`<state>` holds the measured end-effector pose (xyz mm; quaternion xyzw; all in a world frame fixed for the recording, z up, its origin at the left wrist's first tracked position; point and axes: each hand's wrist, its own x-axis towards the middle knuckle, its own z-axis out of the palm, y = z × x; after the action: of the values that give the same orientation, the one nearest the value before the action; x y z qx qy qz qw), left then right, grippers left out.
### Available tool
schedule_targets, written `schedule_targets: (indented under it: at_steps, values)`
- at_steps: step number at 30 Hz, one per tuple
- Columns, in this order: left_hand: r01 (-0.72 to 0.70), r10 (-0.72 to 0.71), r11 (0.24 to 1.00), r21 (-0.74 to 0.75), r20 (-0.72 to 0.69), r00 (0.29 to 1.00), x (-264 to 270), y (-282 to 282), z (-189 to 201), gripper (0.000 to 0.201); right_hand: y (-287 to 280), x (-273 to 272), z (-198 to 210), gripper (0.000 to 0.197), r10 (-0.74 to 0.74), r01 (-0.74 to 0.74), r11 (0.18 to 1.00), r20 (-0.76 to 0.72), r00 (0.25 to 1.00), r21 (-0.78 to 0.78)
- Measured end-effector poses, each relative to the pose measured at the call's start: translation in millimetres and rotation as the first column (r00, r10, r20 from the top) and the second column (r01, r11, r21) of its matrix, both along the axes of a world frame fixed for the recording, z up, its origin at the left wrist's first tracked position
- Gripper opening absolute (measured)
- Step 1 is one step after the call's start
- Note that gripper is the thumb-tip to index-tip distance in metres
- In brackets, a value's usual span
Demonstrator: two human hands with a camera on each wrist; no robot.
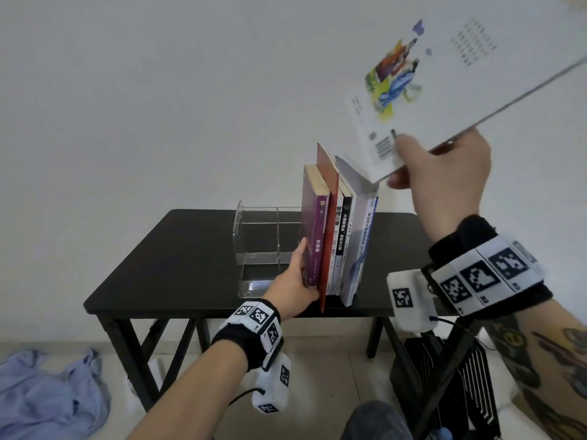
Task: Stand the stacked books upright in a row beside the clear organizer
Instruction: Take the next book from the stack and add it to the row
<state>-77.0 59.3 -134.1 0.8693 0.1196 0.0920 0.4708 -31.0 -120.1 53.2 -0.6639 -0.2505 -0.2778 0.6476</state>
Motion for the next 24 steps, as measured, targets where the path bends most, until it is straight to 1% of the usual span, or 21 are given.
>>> schedule_targets:
  at_steps: [2, 3, 8, 13, 16, 20, 21, 22, 24]
  values:
    - [0.004, -0.004, 1.000, 0.005, -0.001, 1.000, 1, 1, 0, 0.107, 9, -6, 0, 0.011, 0.063, -0.066, 0.996, -0.056, 0.996, -0.060]
    - [0.002, -0.002, 1.000, 0.005, 0.001, 1.000, 1, 1, -1, 0.107, 13, -7, -2, 0.014, 0.074, -0.079, 0.994, -0.059, 0.996, -0.077]
    - [0.008, -0.008, 1.000, -0.025, 0.007, 1.000, 3, 3, -5, 0.107, 24, -15, -13, 0.021, 0.078, -0.084, 0.990, -0.053, 0.996, -0.114]
    - [0.005, -0.005, 1.000, 0.006, 0.023, 1.000, 5, 4, -6, 0.106, 32, -31, -18, 0.036, 0.060, -0.072, 0.983, -0.072, 0.996, -0.171]
    - [-0.005, 0.005, 1.000, 0.008, 0.026, 1.000, 5, 3, -8, 0.106, 37, -41, -25, 0.040, 0.083, -0.093, 0.987, -0.080, 0.993, -0.132]
    - [0.000, 0.000, 1.000, 0.026, 0.007, 1.000, 5, 4, -9, 0.107, 44, -48, -35, 0.037, 0.097, -0.098, 0.989, -0.019, 0.995, -0.107]
    - [-0.001, 0.001, 0.999, 0.040, 0.009, 1.000, 5, 4, -10, 0.106, 47, -48, -38, 0.035, 0.091, -0.090, 0.987, 0.005, 0.996, -0.137]
    - [-0.009, 0.008, 0.999, 0.043, 0.018, 1.000, 5, 4, -11, 0.105, 50, -48, -42, 0.034, 0.080, -0.070, 0.978, 0.043, 0.996, -0.198]
    - [-0.016, 0.014, 0.998, 0.055, 0.028, 0.999, 5, 6, -12, 0.097, 57, -47, -52, 0.030, 0.070, -0.033, 0.934, 0.091, 0.993, -0.354]
